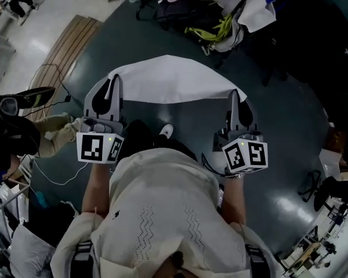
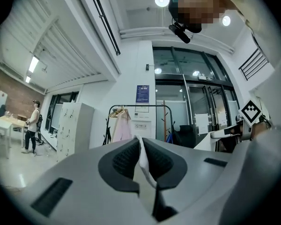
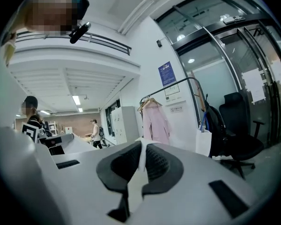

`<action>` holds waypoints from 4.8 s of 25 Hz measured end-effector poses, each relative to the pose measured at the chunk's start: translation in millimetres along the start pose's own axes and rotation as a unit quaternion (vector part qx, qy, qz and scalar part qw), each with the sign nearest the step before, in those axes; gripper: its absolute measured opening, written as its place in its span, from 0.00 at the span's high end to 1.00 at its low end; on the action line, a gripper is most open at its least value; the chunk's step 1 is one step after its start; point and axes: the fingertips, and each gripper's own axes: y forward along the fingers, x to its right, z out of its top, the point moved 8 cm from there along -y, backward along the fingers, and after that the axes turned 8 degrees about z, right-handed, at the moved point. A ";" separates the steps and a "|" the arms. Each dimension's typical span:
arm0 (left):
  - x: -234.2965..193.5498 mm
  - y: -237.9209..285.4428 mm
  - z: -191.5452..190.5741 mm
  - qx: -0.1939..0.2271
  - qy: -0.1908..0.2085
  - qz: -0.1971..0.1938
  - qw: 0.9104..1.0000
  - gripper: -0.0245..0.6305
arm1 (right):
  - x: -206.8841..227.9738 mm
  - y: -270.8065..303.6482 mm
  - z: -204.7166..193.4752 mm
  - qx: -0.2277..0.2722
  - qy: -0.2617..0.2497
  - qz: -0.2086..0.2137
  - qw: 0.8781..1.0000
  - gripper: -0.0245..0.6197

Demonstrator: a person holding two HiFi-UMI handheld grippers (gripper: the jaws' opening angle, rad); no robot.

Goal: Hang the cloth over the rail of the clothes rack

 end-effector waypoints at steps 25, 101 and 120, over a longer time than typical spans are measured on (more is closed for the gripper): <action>-172.3 355.1 -6.1 -0.016 -0.004 -0.192 0.981 0.92 | 8.1 275.3 24.9 0.012 0.025 -0.190 0.981 0.93; -19.0 926.9 72.7 0.068 0.018 -0.263 0.962 0.92 | 437.6 554.7 289.7 0.068 -0.036 -0.178 0.981 0.93; -0.9 953.7 289.4 0.279 0.152 -0.271 0.909 0.92 | 407.1 544.9 496.6 0.202 -0.240 -0.112 0.943 0.93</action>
